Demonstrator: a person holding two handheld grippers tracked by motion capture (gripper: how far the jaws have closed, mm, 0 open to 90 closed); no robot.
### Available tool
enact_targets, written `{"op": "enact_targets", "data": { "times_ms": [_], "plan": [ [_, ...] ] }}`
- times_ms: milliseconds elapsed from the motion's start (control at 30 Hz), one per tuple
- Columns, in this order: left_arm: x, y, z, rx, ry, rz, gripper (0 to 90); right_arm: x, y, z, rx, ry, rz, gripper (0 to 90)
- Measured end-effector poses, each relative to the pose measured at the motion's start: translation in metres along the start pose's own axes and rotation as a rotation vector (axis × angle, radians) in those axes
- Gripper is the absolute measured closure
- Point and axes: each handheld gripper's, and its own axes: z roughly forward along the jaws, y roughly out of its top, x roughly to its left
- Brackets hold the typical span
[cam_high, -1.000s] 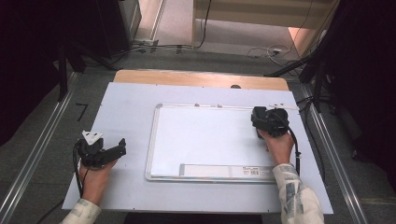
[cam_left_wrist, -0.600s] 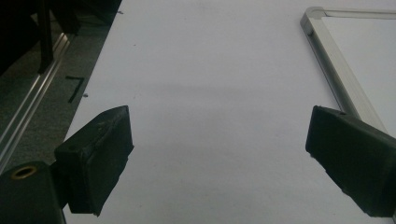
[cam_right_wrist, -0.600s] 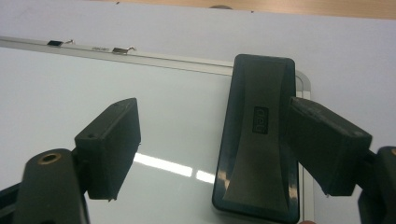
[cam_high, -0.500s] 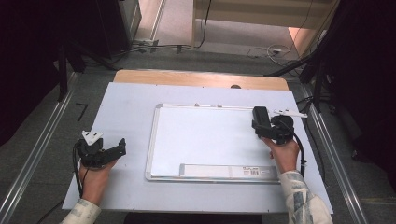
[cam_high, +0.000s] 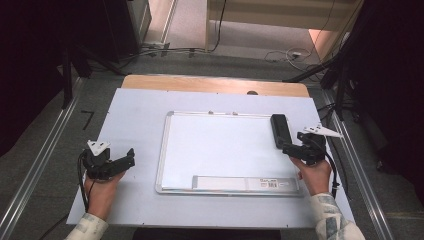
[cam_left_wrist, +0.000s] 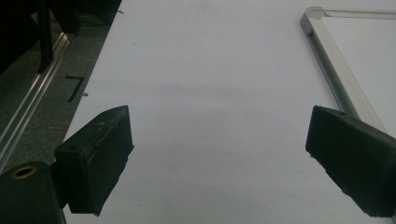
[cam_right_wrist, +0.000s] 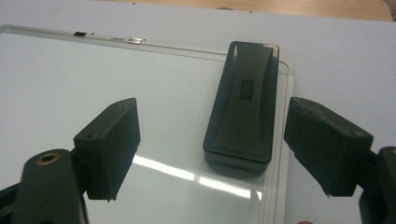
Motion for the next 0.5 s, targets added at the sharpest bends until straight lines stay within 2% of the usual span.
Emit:
{"op": "enact_targets", "data": {
  "times_ms": [500],
  "plan": [
    [0.000,0.000,0.000,0.000,0.002,-0.001,7.8,-0.014,-0.016,-0.026,-0.015,-0.019,-0.009,16.1]
  ]
}}
